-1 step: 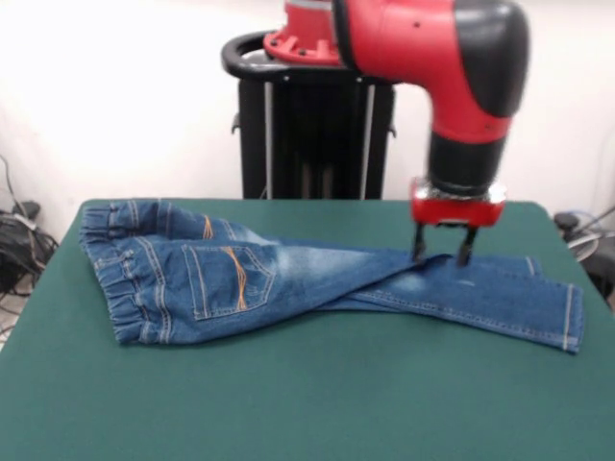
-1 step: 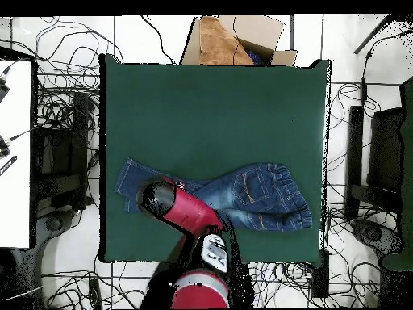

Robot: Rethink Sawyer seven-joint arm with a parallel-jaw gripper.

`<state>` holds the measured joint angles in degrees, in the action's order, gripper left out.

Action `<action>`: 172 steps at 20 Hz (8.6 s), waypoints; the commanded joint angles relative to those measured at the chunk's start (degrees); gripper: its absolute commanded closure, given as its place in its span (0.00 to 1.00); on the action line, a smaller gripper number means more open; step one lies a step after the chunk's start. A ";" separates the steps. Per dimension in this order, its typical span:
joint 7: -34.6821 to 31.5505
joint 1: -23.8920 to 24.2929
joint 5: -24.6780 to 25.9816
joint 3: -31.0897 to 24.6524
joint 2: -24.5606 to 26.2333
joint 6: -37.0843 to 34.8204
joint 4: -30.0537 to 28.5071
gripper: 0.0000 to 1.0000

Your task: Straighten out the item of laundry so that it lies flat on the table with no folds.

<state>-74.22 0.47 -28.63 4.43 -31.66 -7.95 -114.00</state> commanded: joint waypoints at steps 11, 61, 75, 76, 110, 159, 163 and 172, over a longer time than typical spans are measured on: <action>-11.83 5.90 4.38 -7.89 9.79 8.77 3.28 0.00; -23.96 -7.84 -9.77 -5.35 4.32 -3.35 10.10 0.00; -26.61 -4.96 -11.75 -13.77 6.50 2.14 8.41 0.00; -26.64 -4.78 -11.76 -14.15 6.55 2.40 8.28 0.00; -27.02 -2.75 -12.29 -19.10 13.03 5.93 8.38 0.00; -27.54 10.28 -2.07 -29.45 9.91 14.51 1.57 0.00; -27.14 10.56 -2.82 -30.08 10.15 14.42 0.99 0.00; -25.81 5.64 -8.25 -25.52 6.86 9.53 0.79 0.00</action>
<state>-81.87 9.27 -32.12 -19.21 -23.31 7.74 -111.30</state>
